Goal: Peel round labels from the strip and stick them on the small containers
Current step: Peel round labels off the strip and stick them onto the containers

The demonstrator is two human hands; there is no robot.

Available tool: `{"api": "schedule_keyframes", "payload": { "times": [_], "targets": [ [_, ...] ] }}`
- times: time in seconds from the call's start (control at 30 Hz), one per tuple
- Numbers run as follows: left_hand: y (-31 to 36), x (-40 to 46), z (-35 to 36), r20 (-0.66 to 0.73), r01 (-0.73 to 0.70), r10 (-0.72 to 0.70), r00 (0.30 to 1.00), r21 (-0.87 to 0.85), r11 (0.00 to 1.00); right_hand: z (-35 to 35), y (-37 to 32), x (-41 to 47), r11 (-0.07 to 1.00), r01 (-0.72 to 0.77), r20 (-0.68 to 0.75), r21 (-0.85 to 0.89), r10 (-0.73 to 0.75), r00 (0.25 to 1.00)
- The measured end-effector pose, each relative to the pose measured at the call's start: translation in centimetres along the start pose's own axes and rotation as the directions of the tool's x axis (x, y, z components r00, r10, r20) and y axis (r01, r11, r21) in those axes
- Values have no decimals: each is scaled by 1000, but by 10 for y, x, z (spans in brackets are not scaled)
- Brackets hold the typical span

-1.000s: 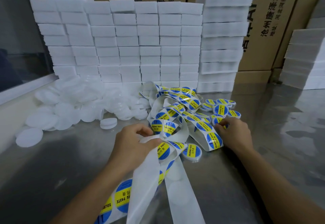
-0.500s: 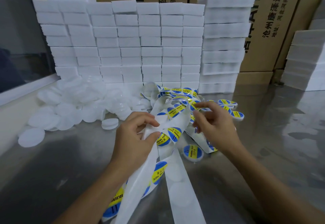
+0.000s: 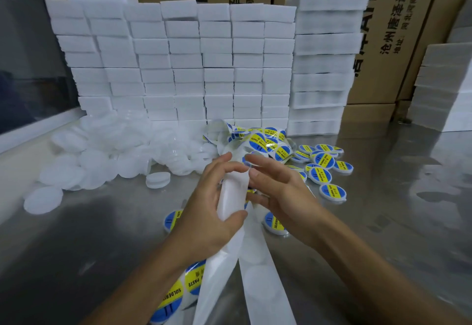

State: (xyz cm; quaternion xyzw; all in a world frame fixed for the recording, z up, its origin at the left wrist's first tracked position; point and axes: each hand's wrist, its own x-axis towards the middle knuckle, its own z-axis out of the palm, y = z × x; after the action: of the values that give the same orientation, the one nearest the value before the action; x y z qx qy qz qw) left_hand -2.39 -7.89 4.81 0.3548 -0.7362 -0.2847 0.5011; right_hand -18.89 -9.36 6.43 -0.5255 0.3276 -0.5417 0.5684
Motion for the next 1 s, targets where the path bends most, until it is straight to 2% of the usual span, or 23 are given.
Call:
{"api": "schedule_keyframes", "payload": {
  "times": [0.2, 0.27, 0.43, 0.5, 0.6, 0.73, 0.87, 0.93, 1.0],
  "targets": [
    [2, -2, -1, 9, -71, 71, 997, 152, 986, -3, -1, 2, 968, 17, 73, 251, -36, 997],
    [4, -3, 1, 28, -101, 97, 995, 189, 977, -5, -2, 3, 968, 45, 39, 248, -57, 998],
    [2, -6, 6, 100, -203, 183, 978, 269, 941, -9, -1, 3, 992, 102, -45, -79, -106, 993],
    [1, -5, 6, 50, -193, 187, 981, 218, 957, -8, -1, 1, 974, 139, -85, -178, -155, 984],
    [-3, -2, 3, -54, -210, 222, 974, 164, 964, -7, -2, -1, 949, 208, -91, -236, -235, 968],
    [-8, 2, -4, -93, -206, 270, 958, 428, 880, -5, -3, -2, 920, 270, -11, -283, -284, 959],
    [-10, 4, -11, -303, -109, 327, 895, 562, 820, -1, 1, -2, 816, 384, 26, -433, -415, 910],
    [-8, 4, -10, -310, -88, 293, 904, 536, 839, -2, 6, 0, 756, 431, 54, -493, -468, 882],
    [-3, 4, -7, -273, -51, 172, 946, 401, 915, -3, 8, 1, 732, 458, 79, -504, -490, 868]
  ]
}}
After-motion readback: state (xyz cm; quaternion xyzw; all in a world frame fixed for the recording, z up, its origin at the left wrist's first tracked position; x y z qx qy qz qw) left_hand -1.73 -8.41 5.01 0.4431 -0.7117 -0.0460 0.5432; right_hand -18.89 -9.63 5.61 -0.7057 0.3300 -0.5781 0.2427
